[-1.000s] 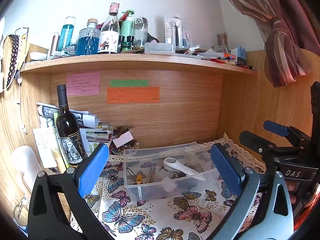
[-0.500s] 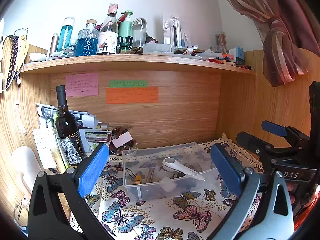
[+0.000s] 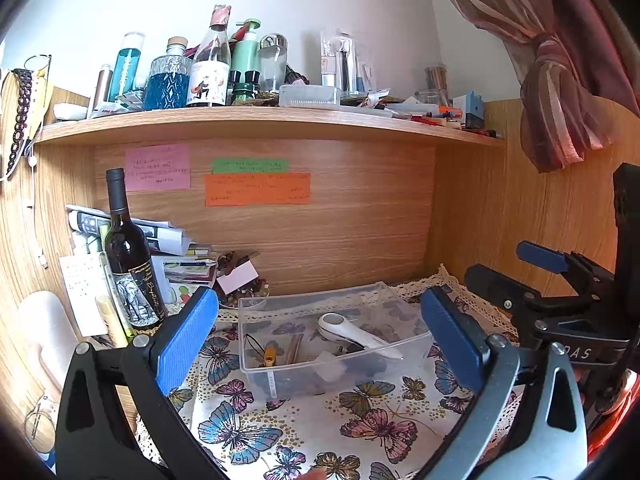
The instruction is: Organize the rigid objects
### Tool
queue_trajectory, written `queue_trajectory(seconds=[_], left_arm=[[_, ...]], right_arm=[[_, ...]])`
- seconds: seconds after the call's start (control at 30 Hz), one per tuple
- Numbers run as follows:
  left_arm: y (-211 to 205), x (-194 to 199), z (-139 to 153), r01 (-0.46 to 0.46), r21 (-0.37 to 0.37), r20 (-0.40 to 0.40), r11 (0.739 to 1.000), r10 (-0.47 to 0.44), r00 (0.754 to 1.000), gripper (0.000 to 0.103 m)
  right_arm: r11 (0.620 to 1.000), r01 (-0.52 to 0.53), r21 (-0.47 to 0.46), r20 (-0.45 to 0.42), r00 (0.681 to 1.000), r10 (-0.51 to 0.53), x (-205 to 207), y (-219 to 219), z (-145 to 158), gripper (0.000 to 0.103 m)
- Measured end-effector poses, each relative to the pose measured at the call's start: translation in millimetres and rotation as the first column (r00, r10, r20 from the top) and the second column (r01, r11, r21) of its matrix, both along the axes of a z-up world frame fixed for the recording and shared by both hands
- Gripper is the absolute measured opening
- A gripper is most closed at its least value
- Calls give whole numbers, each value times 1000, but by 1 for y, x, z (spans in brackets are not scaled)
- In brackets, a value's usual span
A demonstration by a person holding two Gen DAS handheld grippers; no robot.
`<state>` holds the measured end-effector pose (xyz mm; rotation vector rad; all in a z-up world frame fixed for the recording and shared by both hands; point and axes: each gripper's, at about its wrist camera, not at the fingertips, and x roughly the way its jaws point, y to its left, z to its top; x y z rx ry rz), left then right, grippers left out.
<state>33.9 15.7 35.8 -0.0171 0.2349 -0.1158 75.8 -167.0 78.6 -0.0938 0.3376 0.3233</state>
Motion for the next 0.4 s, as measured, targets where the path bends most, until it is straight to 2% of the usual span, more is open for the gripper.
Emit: queue_trajectory(seconds=[0.4], left_arm=[[3,2,-3,4,-15,-5,1000,-4,1000,103]], right_arm=[[1000,-7,-5,-10,1000,7,3,1,-3,103]])
